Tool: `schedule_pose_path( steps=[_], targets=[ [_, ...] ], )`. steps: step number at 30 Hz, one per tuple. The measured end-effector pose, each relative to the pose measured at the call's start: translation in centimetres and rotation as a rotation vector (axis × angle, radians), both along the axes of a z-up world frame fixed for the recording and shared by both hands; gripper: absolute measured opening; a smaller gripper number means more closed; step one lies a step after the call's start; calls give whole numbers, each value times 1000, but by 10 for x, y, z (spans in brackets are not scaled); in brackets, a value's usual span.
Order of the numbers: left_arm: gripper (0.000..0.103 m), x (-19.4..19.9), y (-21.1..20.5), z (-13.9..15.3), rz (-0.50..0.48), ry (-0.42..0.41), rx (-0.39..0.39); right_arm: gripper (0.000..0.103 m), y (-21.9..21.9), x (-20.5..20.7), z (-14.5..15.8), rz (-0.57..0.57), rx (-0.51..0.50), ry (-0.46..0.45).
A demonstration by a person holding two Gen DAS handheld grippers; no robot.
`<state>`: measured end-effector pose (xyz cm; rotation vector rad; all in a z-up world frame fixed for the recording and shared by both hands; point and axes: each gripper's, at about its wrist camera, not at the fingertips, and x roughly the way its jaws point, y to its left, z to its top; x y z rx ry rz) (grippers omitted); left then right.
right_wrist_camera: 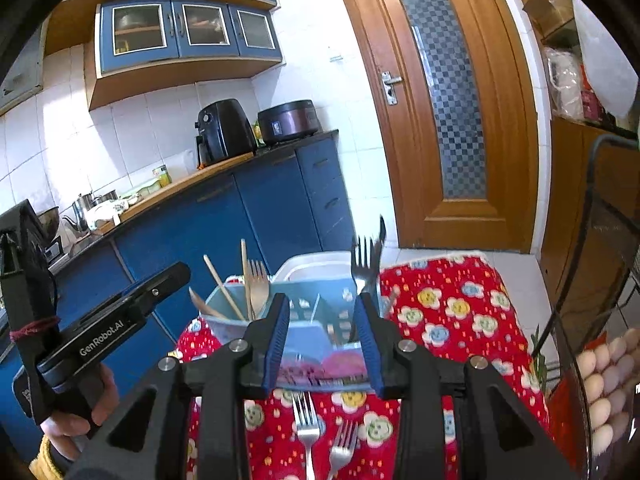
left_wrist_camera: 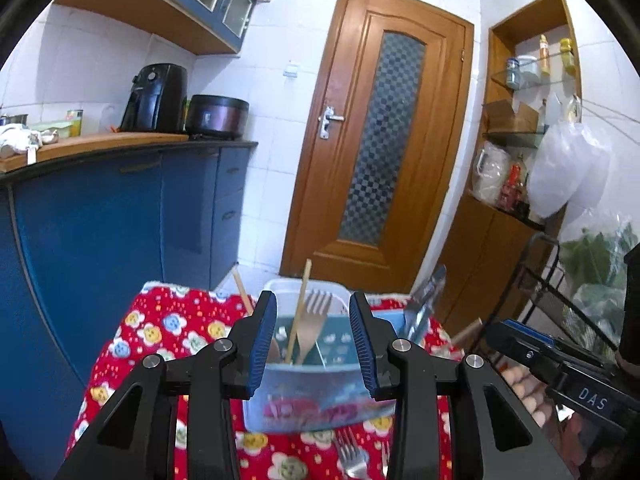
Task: Organize utensils
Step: 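Open both tools and pull them back from the holder, then move both open tools down toward the two silver forks on the cloth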
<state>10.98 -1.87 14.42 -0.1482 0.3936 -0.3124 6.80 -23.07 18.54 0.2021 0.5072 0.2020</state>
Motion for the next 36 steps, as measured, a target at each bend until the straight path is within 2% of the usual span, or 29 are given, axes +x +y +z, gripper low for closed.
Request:
schedule_pose_path(
  steps=[6, 18, 36],
  targets=[
    [39, -17, -5, -11, -21, 36, 28, 37, -6, -15, -18, -15, 15, 40],
    [39, -31, -7, -45, -35, 146, 34, 38, -17, -27, -52, -39, 44, 130],
    [39, -26, -2, -95, -7, 296, 59, 42, -30, -25, -110, -53, 75, 288]
  ],
)
